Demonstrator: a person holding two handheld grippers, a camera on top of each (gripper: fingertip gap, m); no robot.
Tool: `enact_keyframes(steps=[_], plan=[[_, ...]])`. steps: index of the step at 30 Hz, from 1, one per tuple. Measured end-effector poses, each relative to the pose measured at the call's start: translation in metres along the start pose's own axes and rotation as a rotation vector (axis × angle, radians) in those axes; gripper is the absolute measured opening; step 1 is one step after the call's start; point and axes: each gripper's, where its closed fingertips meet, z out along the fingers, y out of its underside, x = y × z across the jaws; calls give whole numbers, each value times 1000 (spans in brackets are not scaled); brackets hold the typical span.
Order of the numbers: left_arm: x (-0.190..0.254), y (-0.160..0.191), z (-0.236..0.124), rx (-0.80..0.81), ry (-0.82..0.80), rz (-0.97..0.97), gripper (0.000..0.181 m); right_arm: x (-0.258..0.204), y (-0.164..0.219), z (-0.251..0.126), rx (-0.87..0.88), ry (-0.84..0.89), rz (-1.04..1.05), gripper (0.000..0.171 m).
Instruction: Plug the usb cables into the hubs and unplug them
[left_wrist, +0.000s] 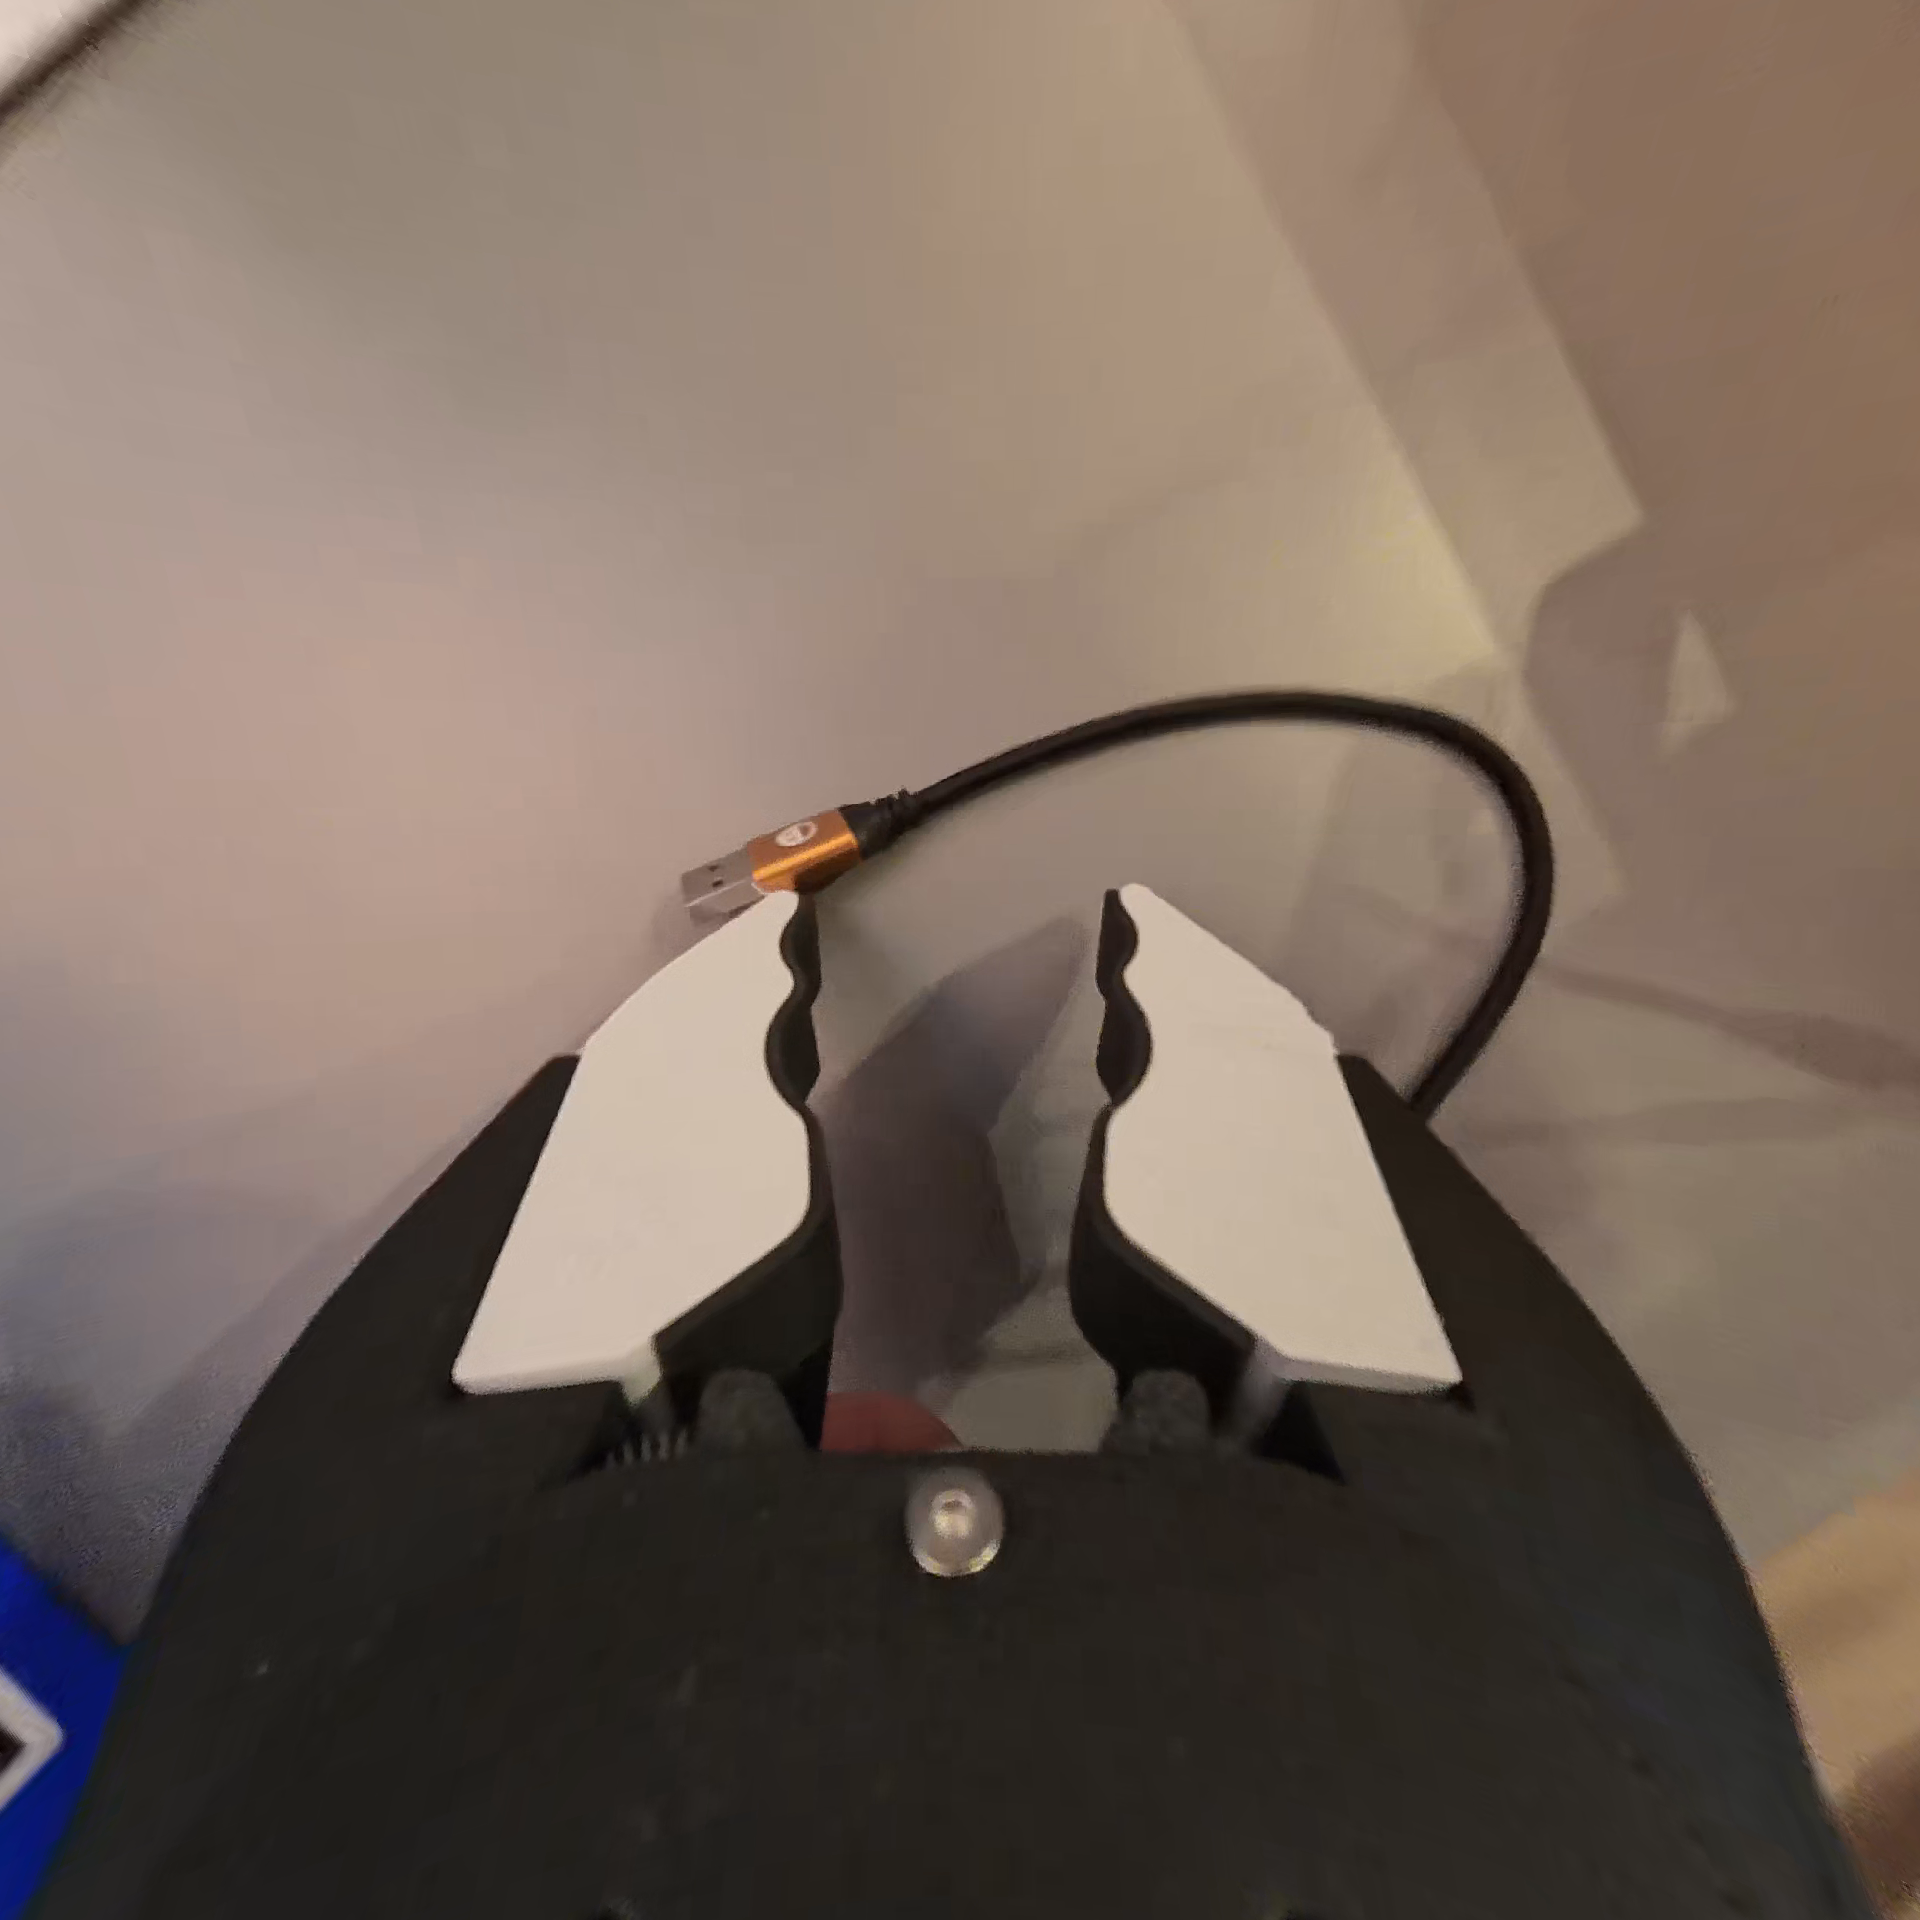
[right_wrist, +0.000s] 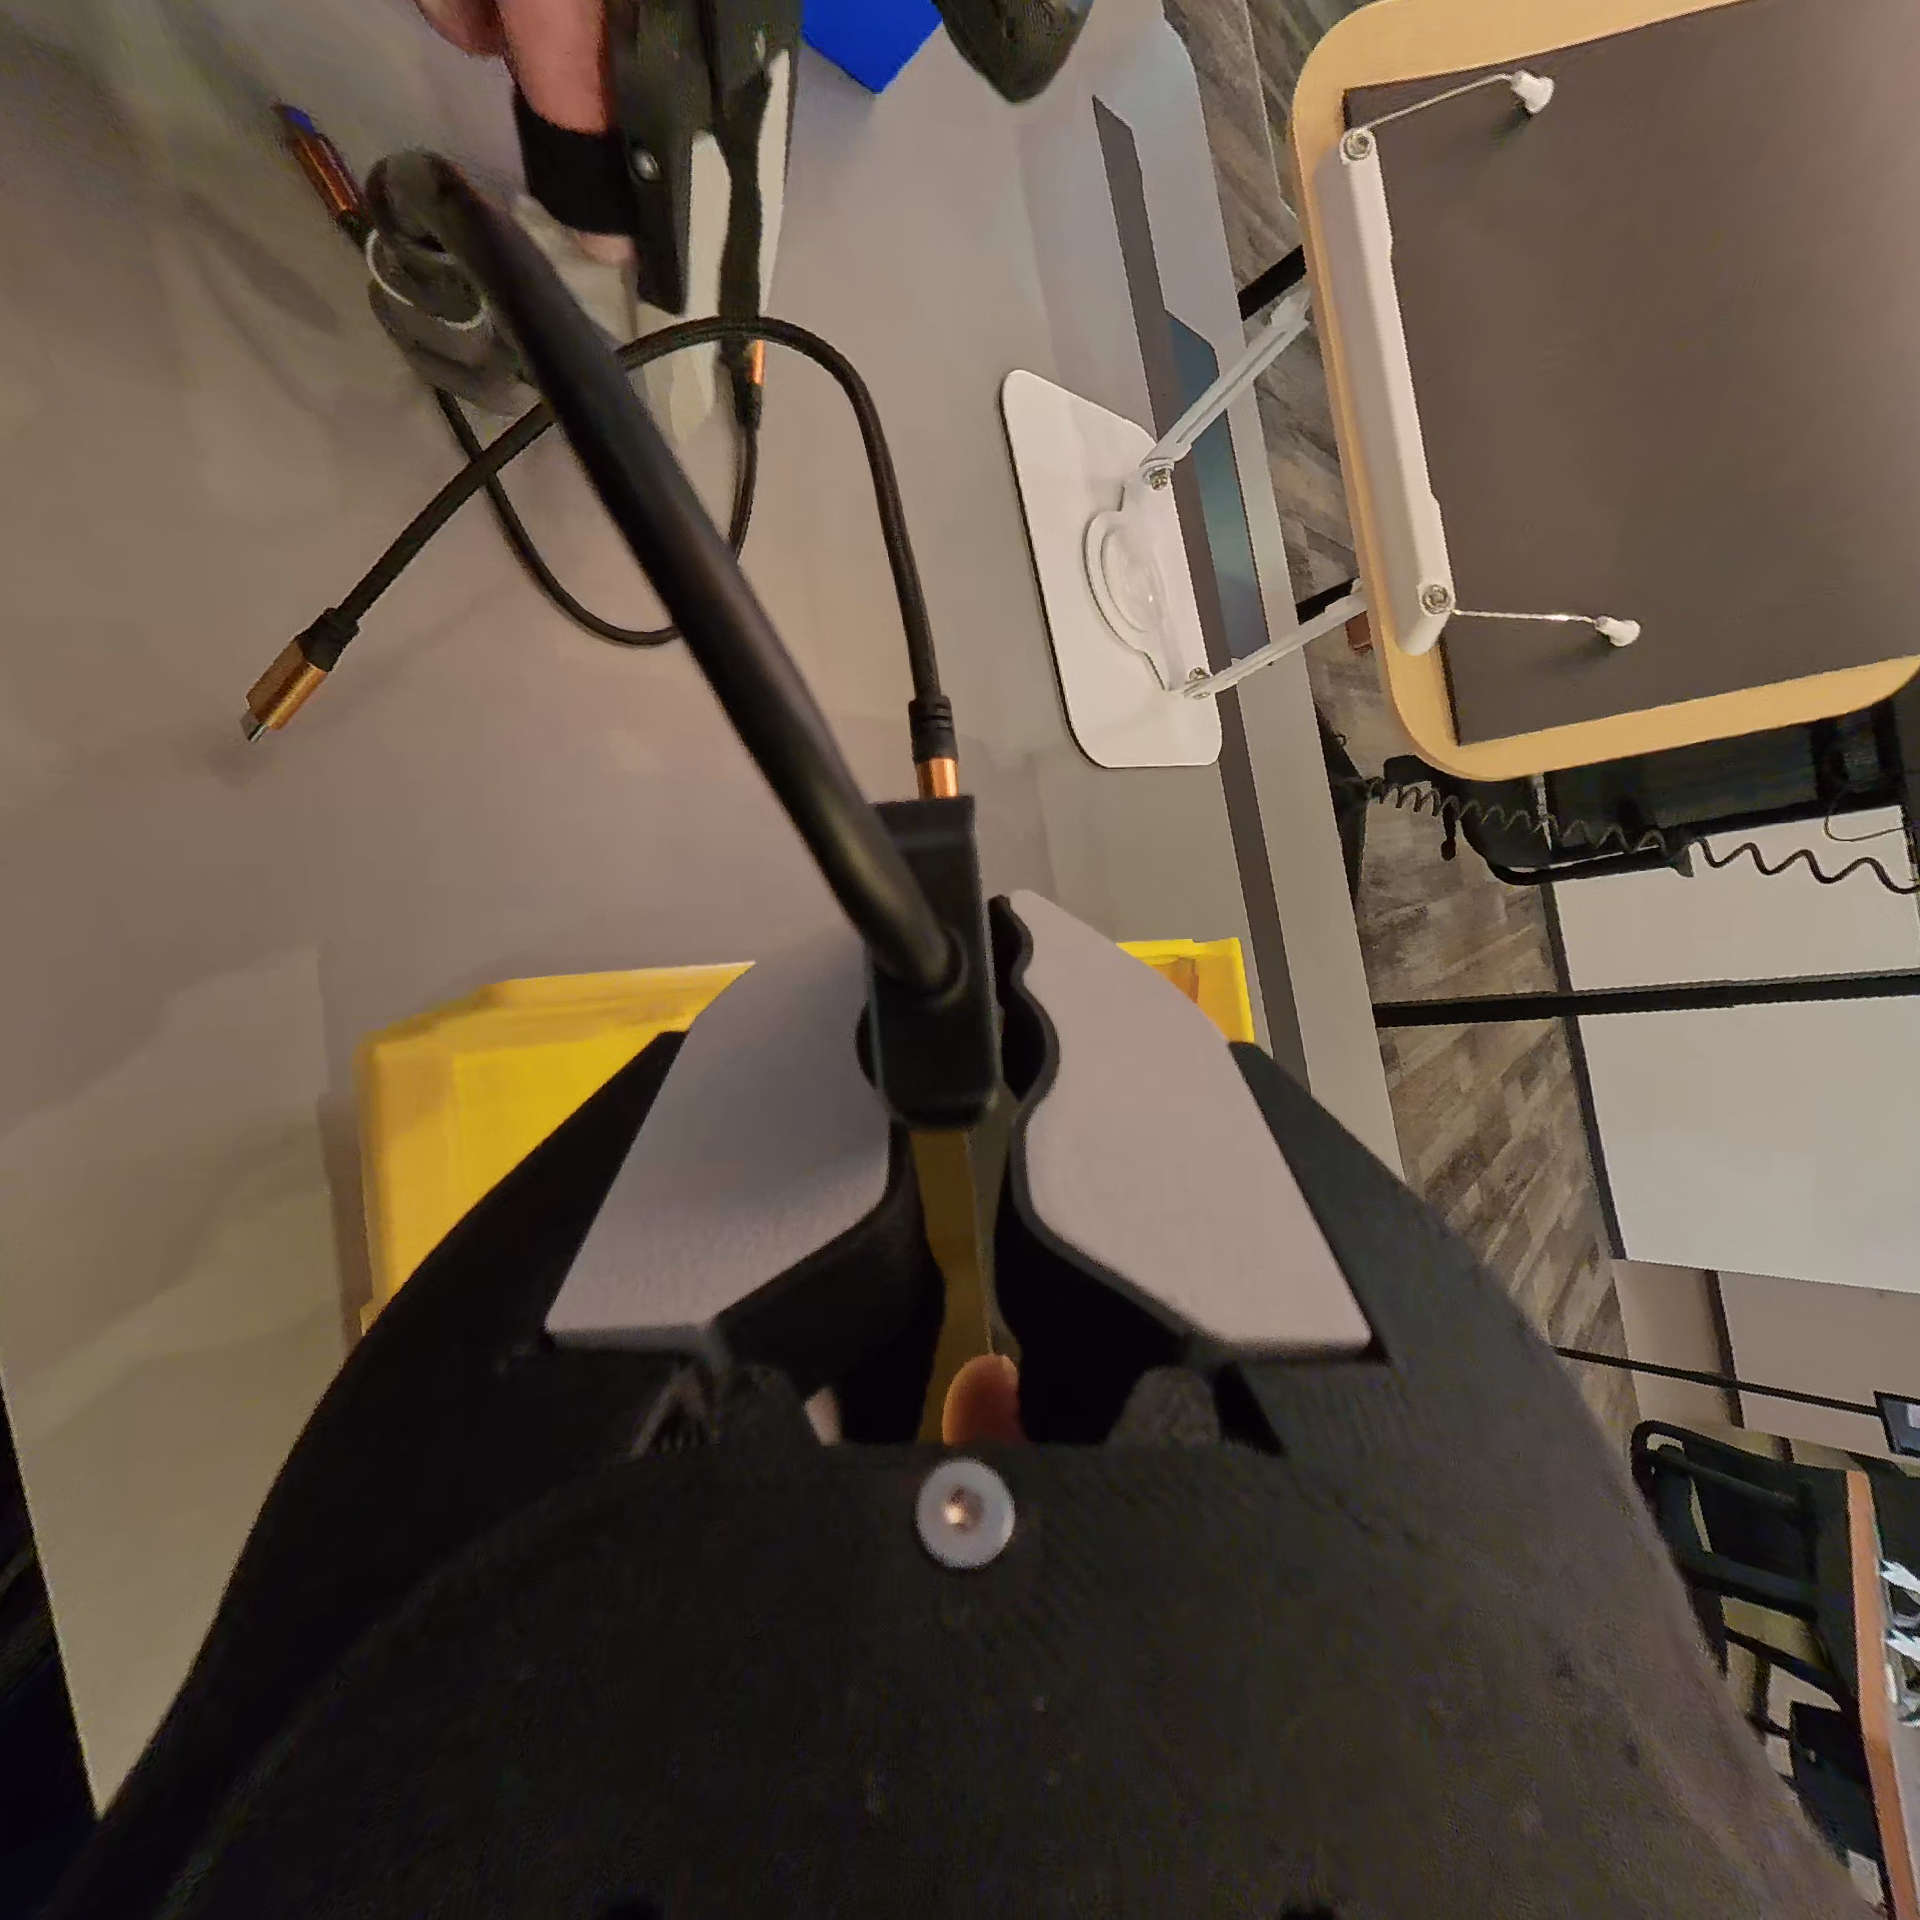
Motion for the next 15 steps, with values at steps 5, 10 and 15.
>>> enact_keyframes(steps=[5,10,15], plan=[[-3,-41,16,37,95,-60,58,3,3,-3,1,7,16,11],[5,-74,36,50,122,-74,53,4,7,-4,-2,11,28,11],[22,-87,52,28,-2,155,32,5,10,-3,-4,12,35,11]])
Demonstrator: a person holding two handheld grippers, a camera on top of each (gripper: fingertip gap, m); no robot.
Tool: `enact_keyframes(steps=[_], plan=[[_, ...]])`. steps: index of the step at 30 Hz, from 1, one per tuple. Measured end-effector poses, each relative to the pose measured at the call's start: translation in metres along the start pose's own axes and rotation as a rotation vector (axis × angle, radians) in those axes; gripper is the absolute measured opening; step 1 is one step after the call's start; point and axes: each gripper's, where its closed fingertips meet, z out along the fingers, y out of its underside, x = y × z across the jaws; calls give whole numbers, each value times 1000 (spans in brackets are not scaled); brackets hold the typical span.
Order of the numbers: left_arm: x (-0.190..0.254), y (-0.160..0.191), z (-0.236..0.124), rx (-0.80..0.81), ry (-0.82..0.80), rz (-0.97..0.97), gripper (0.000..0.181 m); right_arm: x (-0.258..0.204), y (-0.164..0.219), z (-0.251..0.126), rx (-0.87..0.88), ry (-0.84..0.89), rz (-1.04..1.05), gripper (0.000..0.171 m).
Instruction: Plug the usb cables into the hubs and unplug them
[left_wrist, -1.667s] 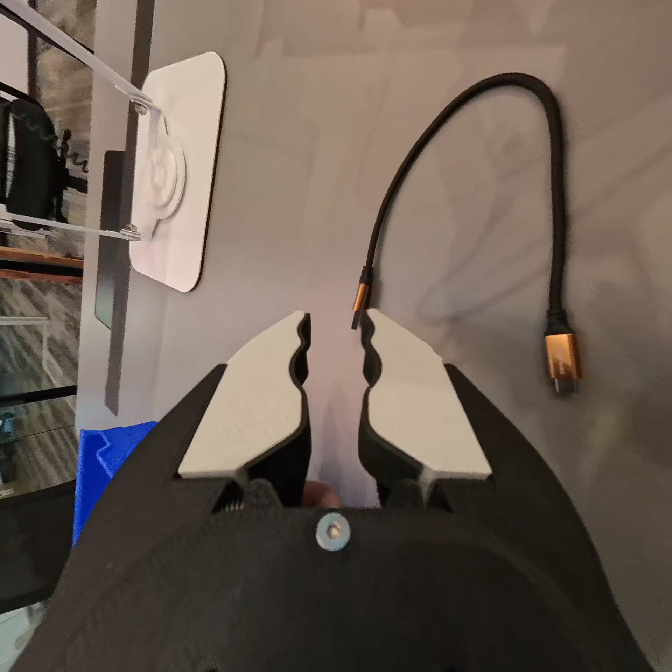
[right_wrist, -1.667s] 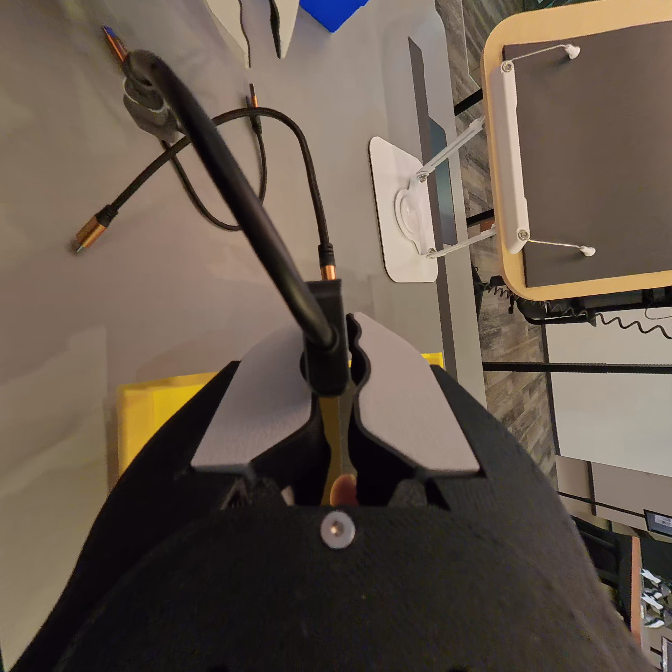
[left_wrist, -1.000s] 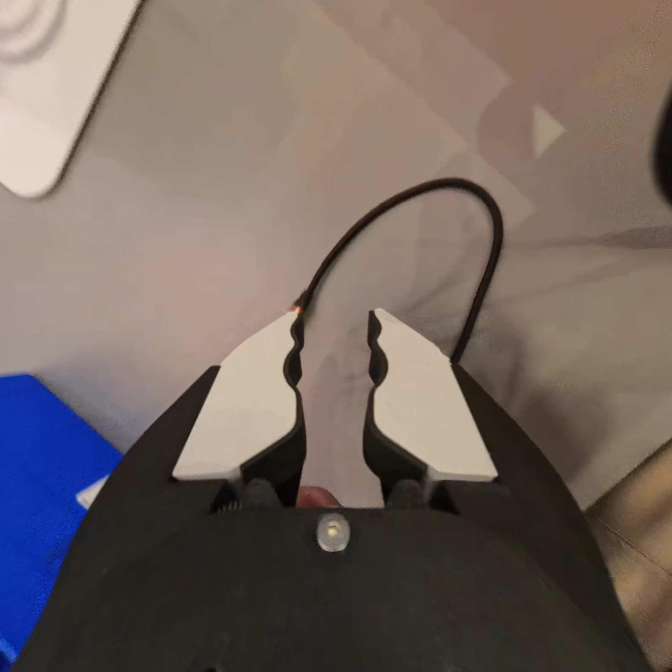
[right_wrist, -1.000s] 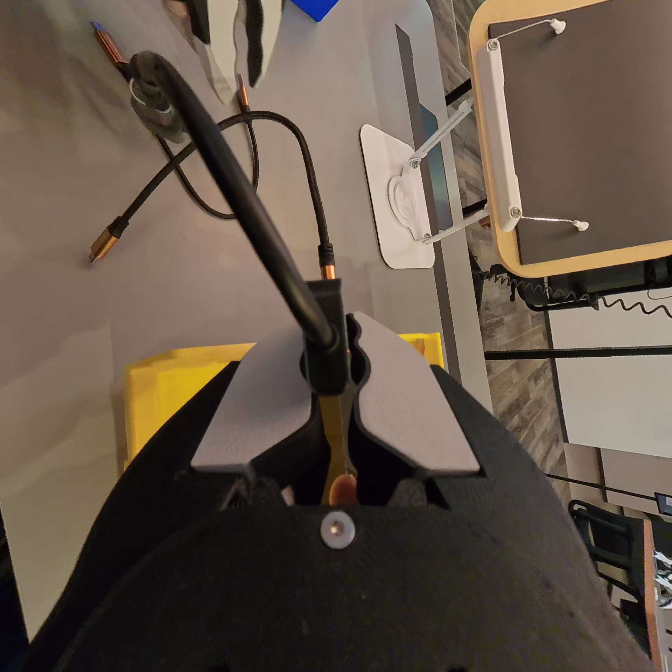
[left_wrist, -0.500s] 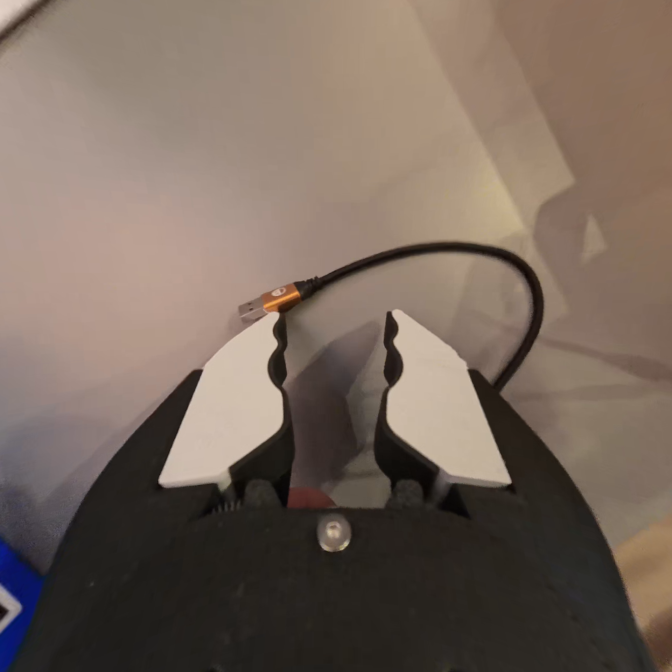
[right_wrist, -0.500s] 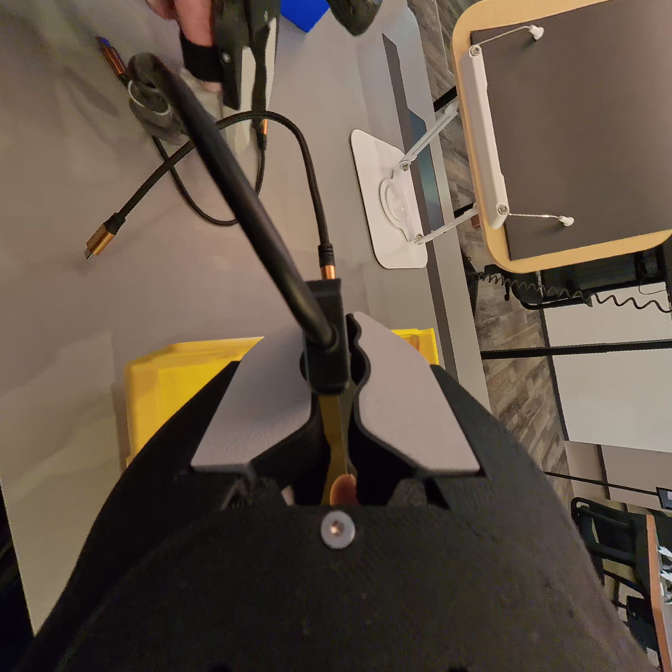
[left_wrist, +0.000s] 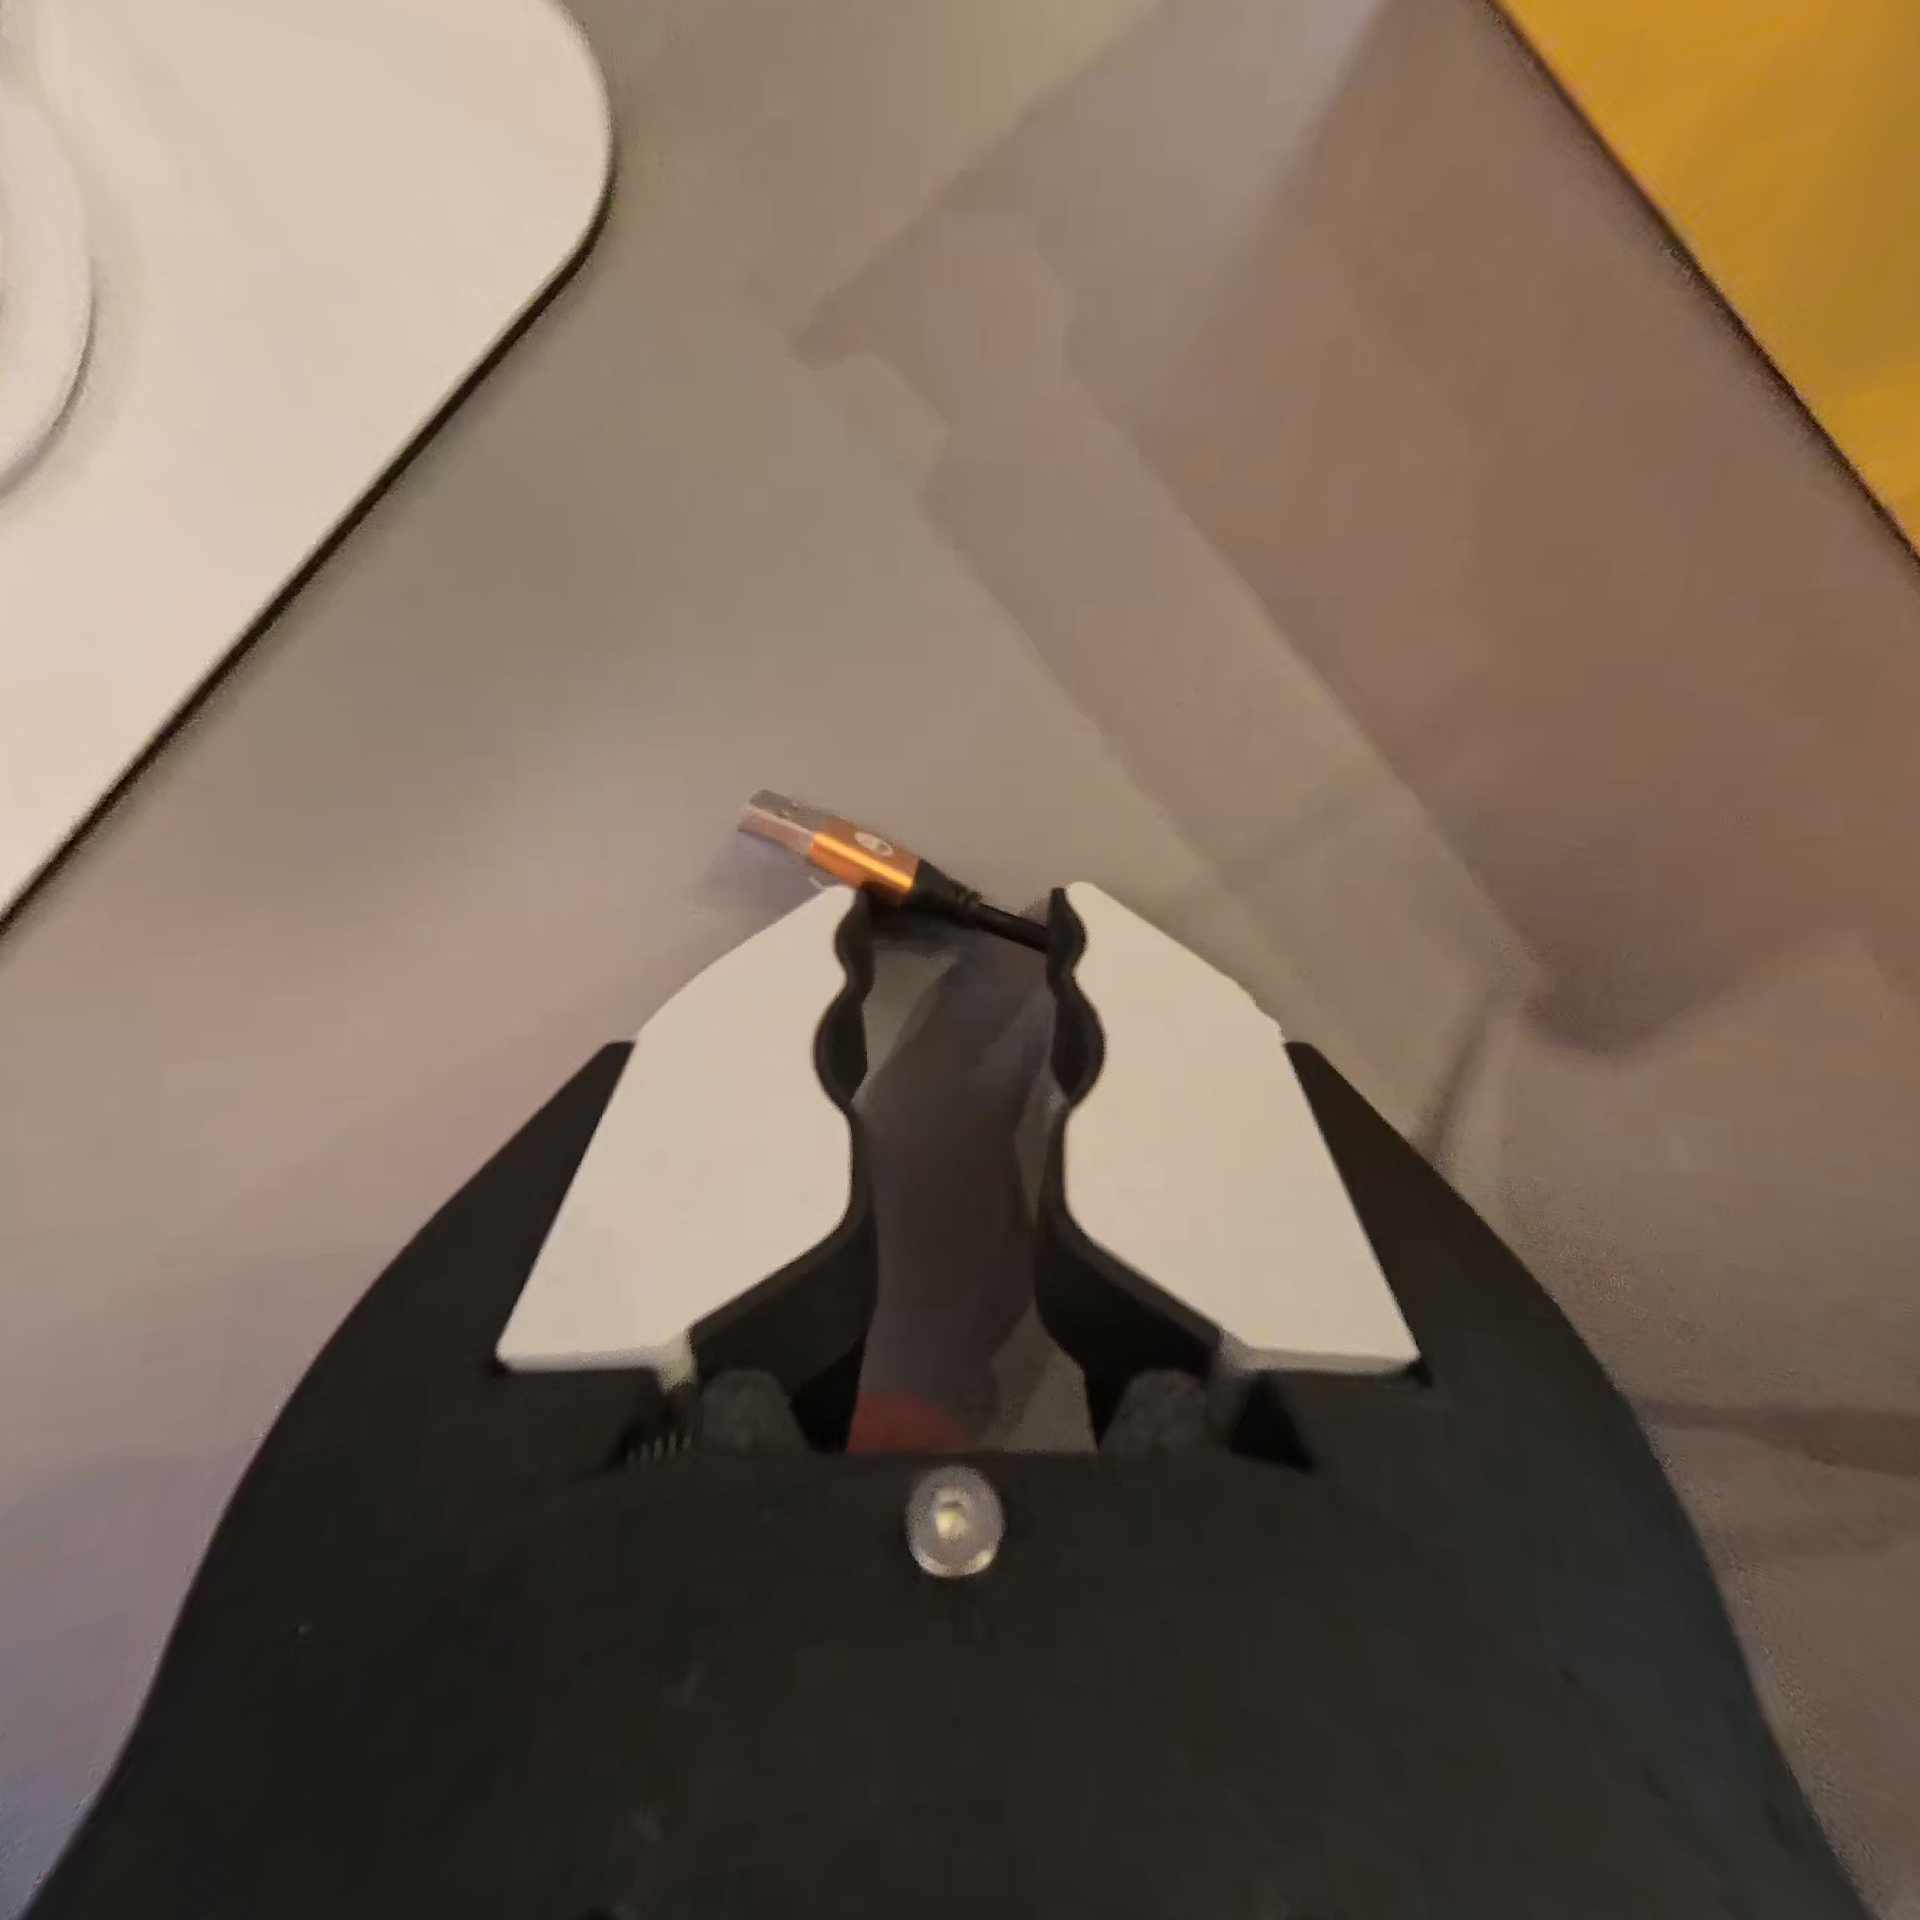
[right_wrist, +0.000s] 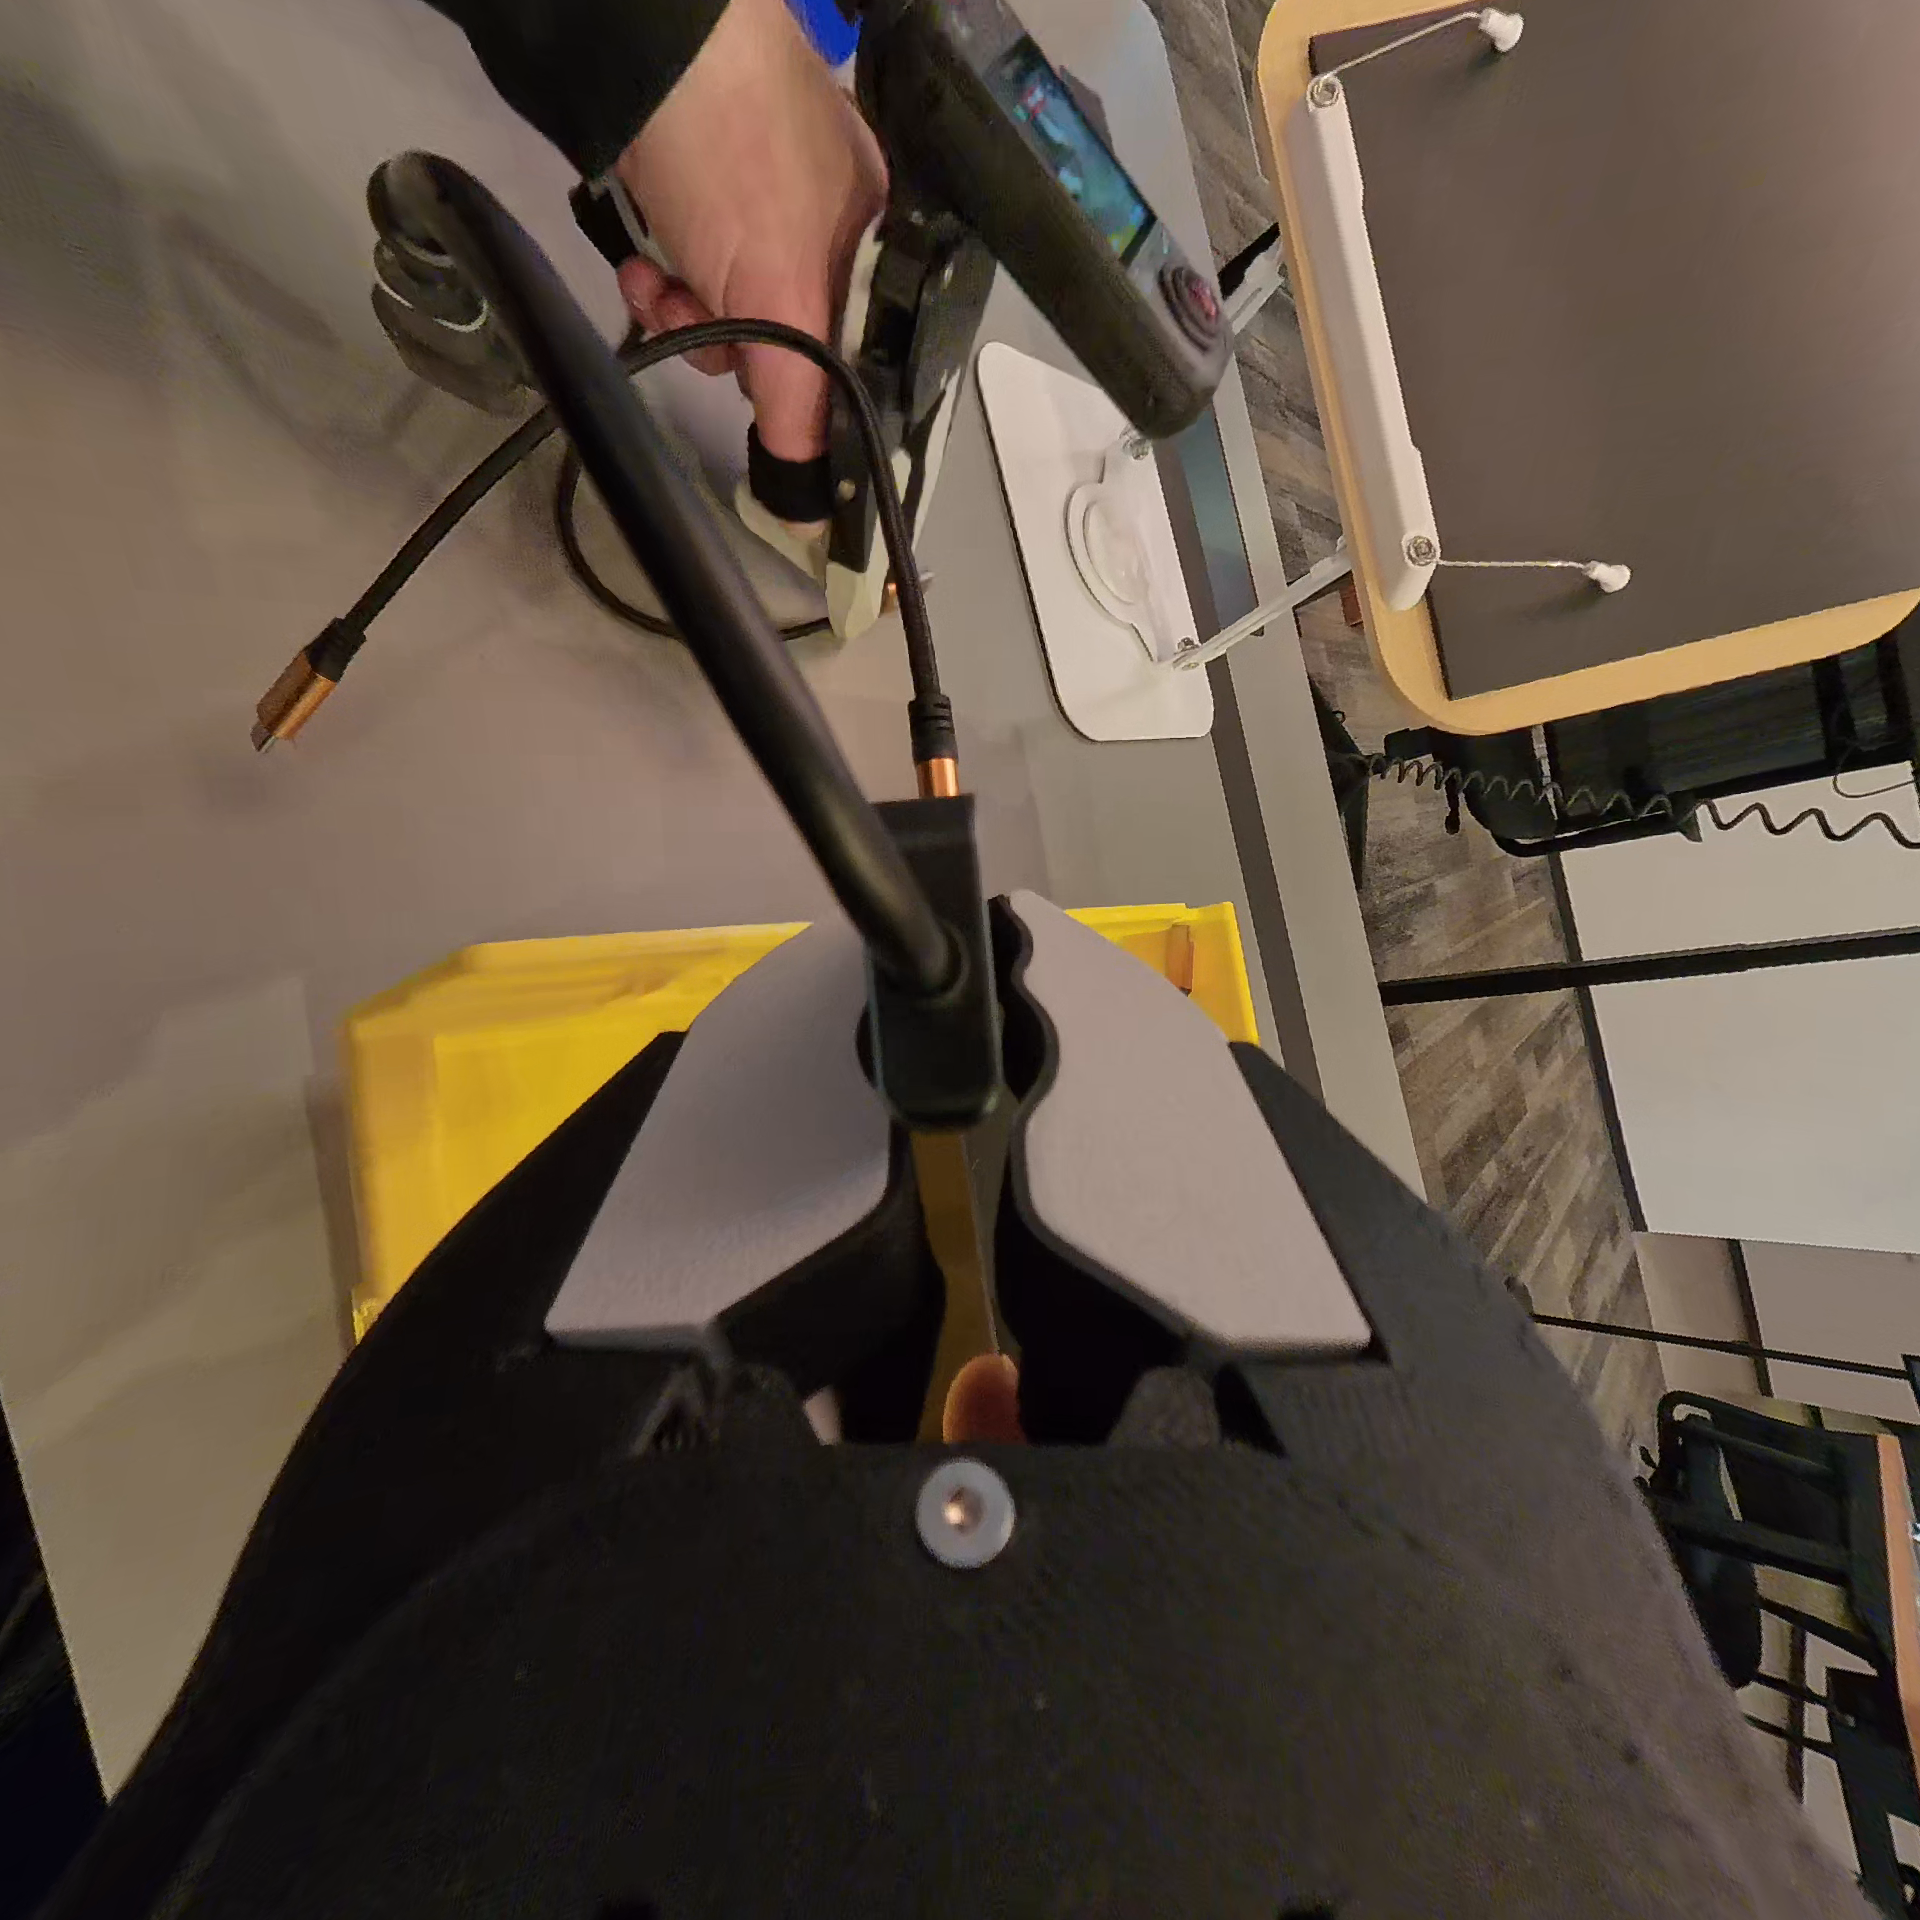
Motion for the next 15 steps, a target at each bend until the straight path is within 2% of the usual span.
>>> enact_keyframes(steps=[4,7,8,10,11,12,15], plan=[[26,-6,3,60,78,120,10,-1,3,-1,-2,-2,8,11],[30,-4,2,66,117,139,8,-1,5,0,0,-5,13,11],[31,-4,2,70,131,137,11,-1,5,0,-1,-6,14,12],[38,-4,0,66,172,138,35,-2,6,1,0,-11,18,11],[38,-3,1,52,145,175,39,-3,6,2,-2,-13,16,12],[37,-3,1,57,101,236,36,-3,6,3,-4,-14,15,12],[34,-5,2,61,4,298,10,-4,5,4,-4,-17,14,11]])
